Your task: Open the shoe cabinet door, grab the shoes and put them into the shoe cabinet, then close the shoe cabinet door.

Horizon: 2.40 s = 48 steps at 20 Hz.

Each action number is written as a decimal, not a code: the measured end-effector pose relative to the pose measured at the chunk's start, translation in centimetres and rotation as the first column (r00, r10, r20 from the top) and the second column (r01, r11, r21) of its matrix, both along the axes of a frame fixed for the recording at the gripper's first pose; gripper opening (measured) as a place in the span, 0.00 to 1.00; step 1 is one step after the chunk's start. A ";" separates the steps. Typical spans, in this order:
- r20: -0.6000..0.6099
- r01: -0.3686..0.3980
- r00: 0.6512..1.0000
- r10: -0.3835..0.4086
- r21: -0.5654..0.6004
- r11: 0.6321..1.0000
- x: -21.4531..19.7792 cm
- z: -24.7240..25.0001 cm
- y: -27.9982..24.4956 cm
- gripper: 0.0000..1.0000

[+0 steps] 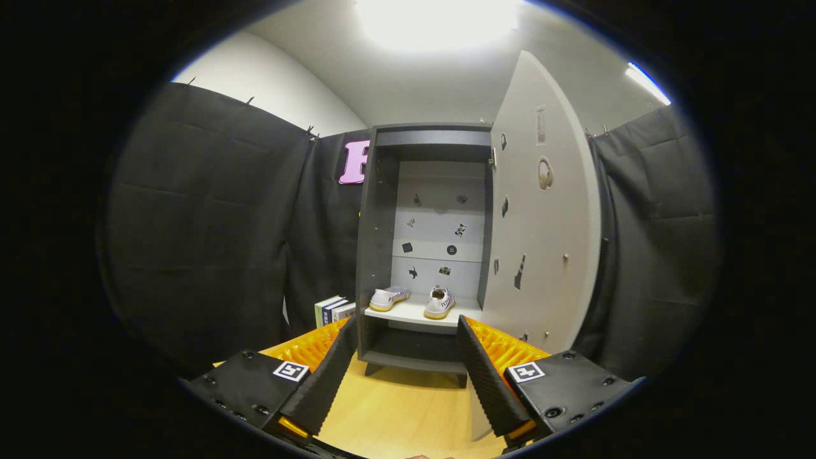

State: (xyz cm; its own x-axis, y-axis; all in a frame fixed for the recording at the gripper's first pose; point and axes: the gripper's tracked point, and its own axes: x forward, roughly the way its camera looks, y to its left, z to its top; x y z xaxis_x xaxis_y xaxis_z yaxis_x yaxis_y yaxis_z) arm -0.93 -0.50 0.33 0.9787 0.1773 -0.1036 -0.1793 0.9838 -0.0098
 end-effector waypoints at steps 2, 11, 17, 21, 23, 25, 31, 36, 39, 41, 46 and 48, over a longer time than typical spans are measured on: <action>-0.011 0.007 1.000 -0.006 0.016 1.000 -1.1 -0.4 -2.1 0.97; 0.017 0.066 0.998 -0.067 0.074 0.995 -1.3 0.1 -17.7 0.97; 0.015 0.048 0.999 -0.049 0.089 0.995 3.5 -0.6 -21.7 0.96; 0.007 0.049 0.999 -0.050 0.113 0.992 7.2 -0.7 -22.9 0.97; 0.000 0.052 0.999 -0.053 0.124 0.991 8.6 -0.5 -22.7 0.97; 0.007 0.056 0.998 -0.057 0.124 0.991 9.6 -0.1 -22.6 0.97; 0.027 0.068 0.997 -0.071 0.074 0.995 9.9 0.3 -21.4 0.95; 0.025 0.081 0.996 -0.082 0.046 0.996 9.9 0.5 -19.1 0.94; 0.012 0.074 0.997 -0.074 0.045 0.996 9.0 0.7 -15.6 0.94; 0.016 0.081 0.997 -0.082 0.033 0.996 9.0 0.8 -13.7 0.95; 0.021 0.112 0.993 -0.112 0.013 0.994 9.5 1.2 -9.8 0.95; 0.017 0.129 0.991 -0.129 0.018 0.992 9.7 1.2 -8.4 0.95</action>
State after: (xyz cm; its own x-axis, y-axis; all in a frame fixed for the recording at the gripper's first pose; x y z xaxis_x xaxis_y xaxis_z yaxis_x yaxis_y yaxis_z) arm 8.72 -8.95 1.52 0.9952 0.0510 -0.0836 -0.0508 0.9987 0.0047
